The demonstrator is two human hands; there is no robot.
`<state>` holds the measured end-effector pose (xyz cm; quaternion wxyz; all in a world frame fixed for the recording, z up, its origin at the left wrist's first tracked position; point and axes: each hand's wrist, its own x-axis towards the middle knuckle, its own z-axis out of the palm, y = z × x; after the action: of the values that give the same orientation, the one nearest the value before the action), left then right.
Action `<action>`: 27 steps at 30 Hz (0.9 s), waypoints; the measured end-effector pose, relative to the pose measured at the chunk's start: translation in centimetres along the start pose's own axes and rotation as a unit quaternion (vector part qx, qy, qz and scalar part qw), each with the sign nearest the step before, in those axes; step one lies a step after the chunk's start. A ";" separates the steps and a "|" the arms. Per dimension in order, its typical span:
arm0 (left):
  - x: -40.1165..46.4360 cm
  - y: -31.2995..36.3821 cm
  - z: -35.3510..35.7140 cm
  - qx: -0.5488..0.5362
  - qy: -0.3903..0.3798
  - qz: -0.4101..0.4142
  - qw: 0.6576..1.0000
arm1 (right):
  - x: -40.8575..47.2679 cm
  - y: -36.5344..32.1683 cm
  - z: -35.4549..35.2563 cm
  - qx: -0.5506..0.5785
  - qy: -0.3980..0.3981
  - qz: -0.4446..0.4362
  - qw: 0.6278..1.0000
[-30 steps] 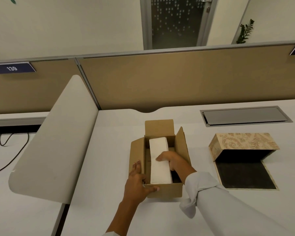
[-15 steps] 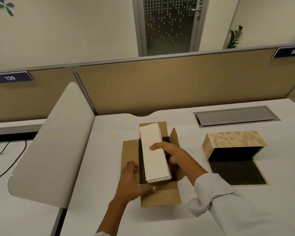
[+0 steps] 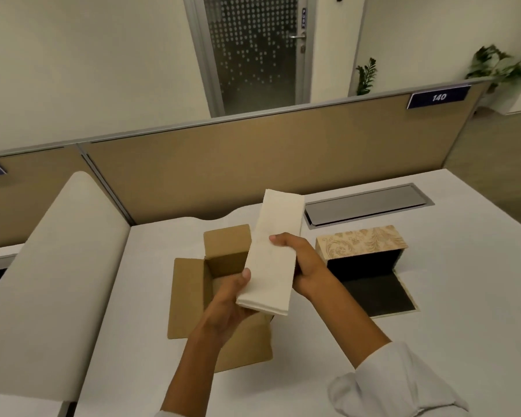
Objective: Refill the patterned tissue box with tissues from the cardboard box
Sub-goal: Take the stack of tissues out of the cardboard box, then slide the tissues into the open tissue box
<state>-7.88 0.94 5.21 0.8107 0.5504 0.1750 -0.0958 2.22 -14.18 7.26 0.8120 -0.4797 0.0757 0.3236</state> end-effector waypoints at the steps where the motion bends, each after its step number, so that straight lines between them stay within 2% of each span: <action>1: -0.1 -0.5 0.9 -0.037 0.007 0.002 0.999 | -0.6 -0.1 -0.9 0.025 0.024 -0.012 0.999; 4: -0.1 -2.4 4.2 -0.089 0.042 0.007 0.995 | -2.2 0.2 -3.8 0.100 0.105 -0.058 0.988; 8: 0.3 -5.3 9.0 -0.089 0.071 -0.018 0.993 | -4.0 1.9 -7.6 0.130 0.220 -0.098 0.962; 13: 2.4 -8.7 12.9 -0.062 0.080 -0.057 0.993 | -5.8 2.8 -12.8 0.150 0.290 -0.099 0.940; 16: 4.1 -9.9 13.3 -0.025 0.057 -0.091 0.994 | -6.6 1.5 -17.2 0.162 0.279 -0.100 0.941; 19: 6.2 -10.8 13.4 0.002 0.039 -0.128 0.991 | -7.2 -0.3 -22.2 0.152 0.268 -0.060 0.950; 24: 9.6 -12.2 14.6 0.046 0.013 -0.174 0.984 | -6.2 -2.0 -29.0 0.011 0.255 0.040 0.966; 27: 11.4 -13.1 15.9 0.045 0.024 -0.195 0.979 | -4.9 -2.3 -31.2 -0.064 0.239 0.074 0.966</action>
<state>0.88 -18.25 -5.18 0.7464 0.5437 0.2937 -0.2471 5.63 -42.99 -5.37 0.7117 -0.5875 0.2819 0.2625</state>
